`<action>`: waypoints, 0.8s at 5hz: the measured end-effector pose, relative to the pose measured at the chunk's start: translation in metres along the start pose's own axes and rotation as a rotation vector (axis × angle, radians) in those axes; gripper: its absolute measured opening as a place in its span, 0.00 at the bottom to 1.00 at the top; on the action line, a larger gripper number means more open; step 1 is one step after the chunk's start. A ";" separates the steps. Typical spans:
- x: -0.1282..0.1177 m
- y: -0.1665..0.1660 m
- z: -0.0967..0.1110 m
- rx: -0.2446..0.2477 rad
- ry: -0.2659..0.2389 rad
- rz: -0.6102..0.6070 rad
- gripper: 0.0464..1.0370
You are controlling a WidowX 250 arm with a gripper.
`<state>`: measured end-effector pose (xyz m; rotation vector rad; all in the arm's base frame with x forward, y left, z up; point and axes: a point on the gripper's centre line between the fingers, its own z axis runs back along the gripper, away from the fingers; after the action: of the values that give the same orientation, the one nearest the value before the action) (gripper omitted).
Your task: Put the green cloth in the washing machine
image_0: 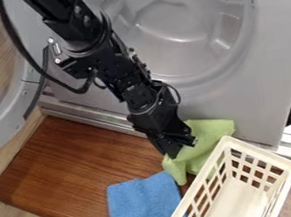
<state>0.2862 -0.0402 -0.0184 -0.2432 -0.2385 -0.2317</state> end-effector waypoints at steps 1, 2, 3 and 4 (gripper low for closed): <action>0.003 -0.003 0.014 0.007 -0.030 -0.008 0.03; 0.008 -0.006 0.034 0.030 -0.070 -0.006 0.03; 0.013 -0.012 0.064 0.105 -0.084 -0.022 0.03; 0.025 -0.011 0.097 0.128 -0.194 -0.018 0.03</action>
<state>0.2875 -0.0300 0.0823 -0.1364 -0.4460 -0.2095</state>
